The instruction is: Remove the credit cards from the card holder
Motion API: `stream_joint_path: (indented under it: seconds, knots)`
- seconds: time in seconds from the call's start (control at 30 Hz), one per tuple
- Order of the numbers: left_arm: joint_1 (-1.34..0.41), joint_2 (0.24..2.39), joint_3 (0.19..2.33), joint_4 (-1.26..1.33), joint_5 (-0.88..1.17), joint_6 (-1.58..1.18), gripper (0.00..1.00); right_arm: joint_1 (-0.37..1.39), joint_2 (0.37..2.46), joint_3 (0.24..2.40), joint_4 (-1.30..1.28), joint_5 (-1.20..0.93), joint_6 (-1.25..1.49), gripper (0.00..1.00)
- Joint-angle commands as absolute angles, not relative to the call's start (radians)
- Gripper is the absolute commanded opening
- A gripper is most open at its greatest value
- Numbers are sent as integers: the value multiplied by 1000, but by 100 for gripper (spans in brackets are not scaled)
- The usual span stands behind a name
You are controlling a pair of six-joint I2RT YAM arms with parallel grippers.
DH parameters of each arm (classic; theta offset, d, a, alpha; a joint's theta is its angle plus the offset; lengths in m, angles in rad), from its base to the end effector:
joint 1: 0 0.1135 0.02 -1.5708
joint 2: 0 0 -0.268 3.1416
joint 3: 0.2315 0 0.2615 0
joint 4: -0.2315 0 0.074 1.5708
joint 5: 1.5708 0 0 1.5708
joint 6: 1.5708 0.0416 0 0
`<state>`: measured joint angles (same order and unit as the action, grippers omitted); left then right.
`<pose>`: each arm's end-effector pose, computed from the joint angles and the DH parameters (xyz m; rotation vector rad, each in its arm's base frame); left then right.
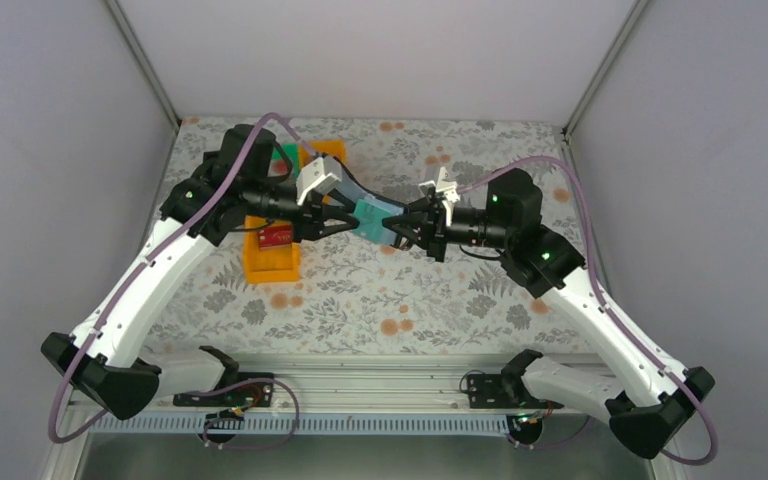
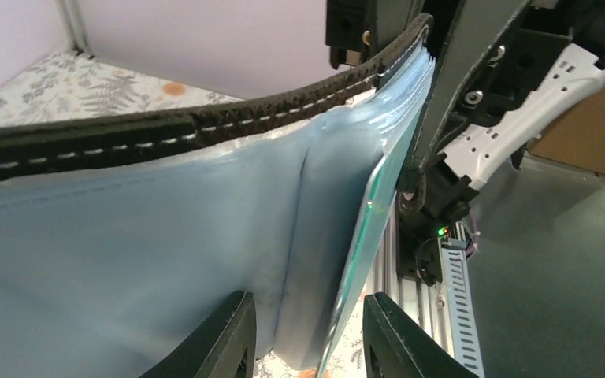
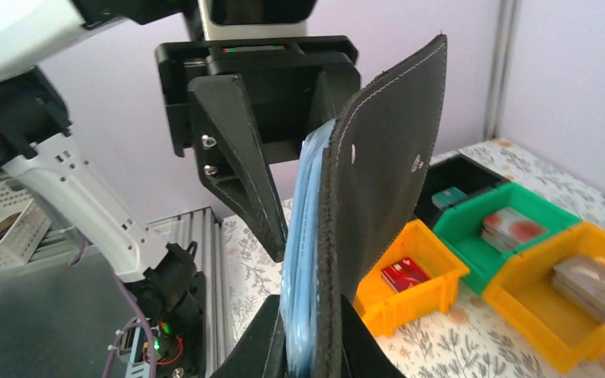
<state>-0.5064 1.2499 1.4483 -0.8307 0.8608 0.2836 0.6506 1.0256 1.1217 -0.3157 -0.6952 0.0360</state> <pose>0.2075 -0.1511 0.4170 1.2488 1.7356 -1.0676 0.1685 0.1617 0.4037 -1.0441 1.5598 1.1012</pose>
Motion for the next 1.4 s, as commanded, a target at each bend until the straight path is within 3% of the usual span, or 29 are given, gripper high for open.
stream_joint_path:
  seconds: [0.0,0.17,0.2,0.4,0.63,0.67,0.77,0.9,1.07,1.2,1.3,1.37]
  knots:
    - [-522,1254,1456,-841,953,344,33,666,1020,1115,-220,-869,-23,4]
    - [-544,1268,1495,-868,1015,375,4,666,1047,1128,-218,-866,-25,4]
    - [-545,1268,1498,-874,1029,381,3,666,1050,1130,-221,-861,-26,4]
    - [-531,1258,1515,-909,1120,401,2,664,1054,1120,-228,-854,-35,4]
    - [-479,1234,1498,-878,1173,347,2,648,1045,1089,-232,-900,-54,24]
    - [-477,1230,1484,-872,1168,342,2,647,1044,1088,-235,-905,-55,31]
    - [-475,1230,1484,-877,1165,349,2,646,1032,1085,-235,-896,-58,28]
    - [-465,1225,1488,-896,1166,377,2,637,1005,1077,-257,-883,-76,33]
    - [-463,1222,1486,-917,1162,410,2,624,1009,1084,-273,-894,-81,21]
    - [-464,1223,1483,-907,1167,400,2,621,1027,1095,-265,-889,-63,5]
    - [-463,1228,1485,-923,1192,418,3,622,1031,1095,-262,-888,-67,4]
    - [-462,1226,1486,-926,1196,419,16,620,1033,1094,-272,-890,-74,4]
